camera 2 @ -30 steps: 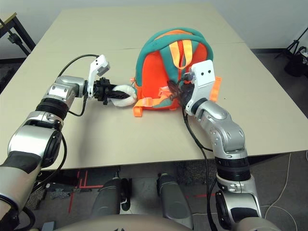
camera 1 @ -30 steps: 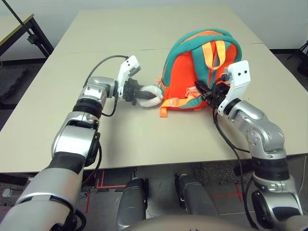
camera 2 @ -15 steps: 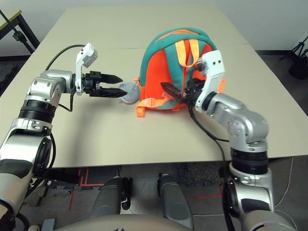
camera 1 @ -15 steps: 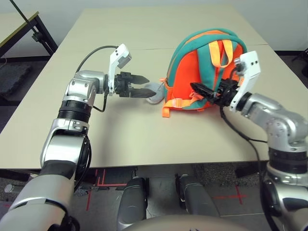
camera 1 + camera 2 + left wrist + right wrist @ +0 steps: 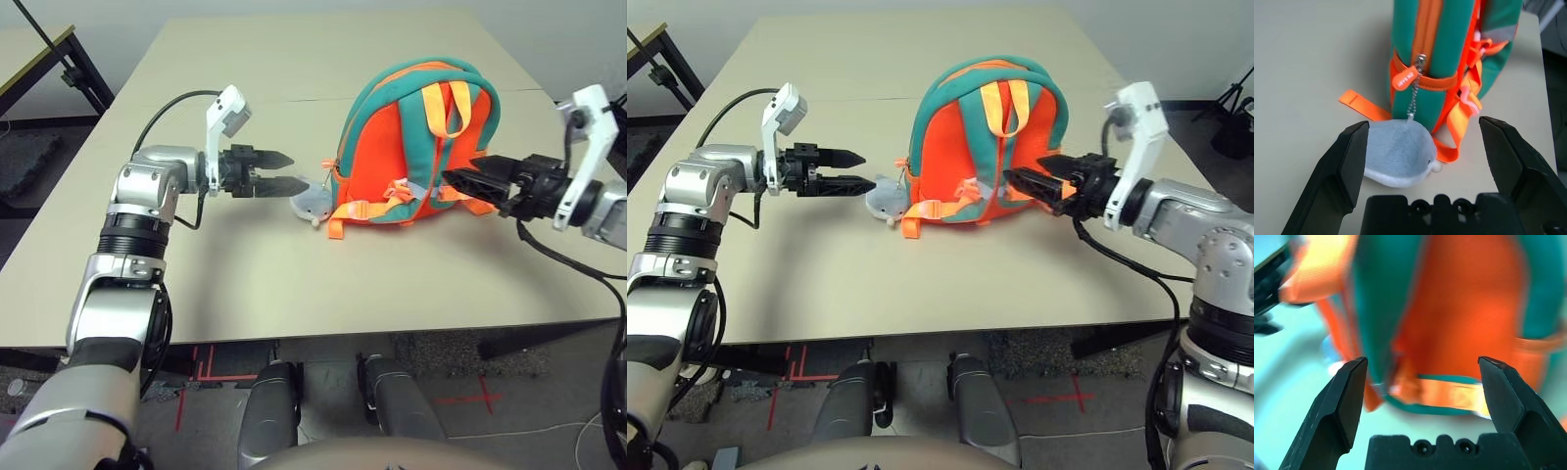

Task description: Put the pencil case into the backpack and zip it.

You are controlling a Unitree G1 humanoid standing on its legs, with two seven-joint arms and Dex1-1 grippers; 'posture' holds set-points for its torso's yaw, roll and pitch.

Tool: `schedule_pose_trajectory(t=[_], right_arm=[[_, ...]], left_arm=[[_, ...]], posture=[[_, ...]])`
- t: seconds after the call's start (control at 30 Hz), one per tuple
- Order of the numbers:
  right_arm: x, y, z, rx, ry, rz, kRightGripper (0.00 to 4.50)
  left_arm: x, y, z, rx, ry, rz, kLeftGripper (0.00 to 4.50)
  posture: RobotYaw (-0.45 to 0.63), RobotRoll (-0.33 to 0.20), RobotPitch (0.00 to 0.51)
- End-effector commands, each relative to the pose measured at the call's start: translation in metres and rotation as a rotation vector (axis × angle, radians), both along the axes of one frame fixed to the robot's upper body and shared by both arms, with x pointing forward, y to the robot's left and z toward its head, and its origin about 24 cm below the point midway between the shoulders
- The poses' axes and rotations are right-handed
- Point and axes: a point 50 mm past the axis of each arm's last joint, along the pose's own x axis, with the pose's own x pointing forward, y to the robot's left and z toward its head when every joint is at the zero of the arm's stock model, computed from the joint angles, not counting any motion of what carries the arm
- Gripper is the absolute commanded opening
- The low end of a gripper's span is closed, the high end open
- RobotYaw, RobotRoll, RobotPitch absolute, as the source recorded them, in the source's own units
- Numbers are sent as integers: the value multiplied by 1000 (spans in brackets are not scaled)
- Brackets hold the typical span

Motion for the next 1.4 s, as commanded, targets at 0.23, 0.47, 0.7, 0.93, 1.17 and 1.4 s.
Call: schedule_pose_trajectory(t=[0.23, 0.47, 0.7, 0.93, 1.17, 1.4], right_arm=[[9, -33, -39, 3, -81, -388, 4479], [17, -50, -61, -24, -150, -578, 4479], [23, -63, -78, -44, -207, -691, 4479], [22, -70, -93, -58, -241, -722, 4479], [26, -66, -99, -63, -261, -713, 4479], [31, -61, -99, -62, -276, -702, 4479]], left_arm=[[-5, 27, -16, -115, -28, 264, 4500], [-6, 50, -30, -213, -125, 529, 4500], [-17, 73, -53, -237, -161, 776, 4500], [-29, 96, -69, -219, -222, 979, 4500], [-34, 123, -69, -178, -294, 1133, 4500], [-32, 131, -68, -165, -302, 1136, 4500]], posture=[[-172, 0, 124], [-153, 0, 130], [-124, 0, 145], [-104, 0, 162], [-101, 0, 159], [-99, 0, 156]])
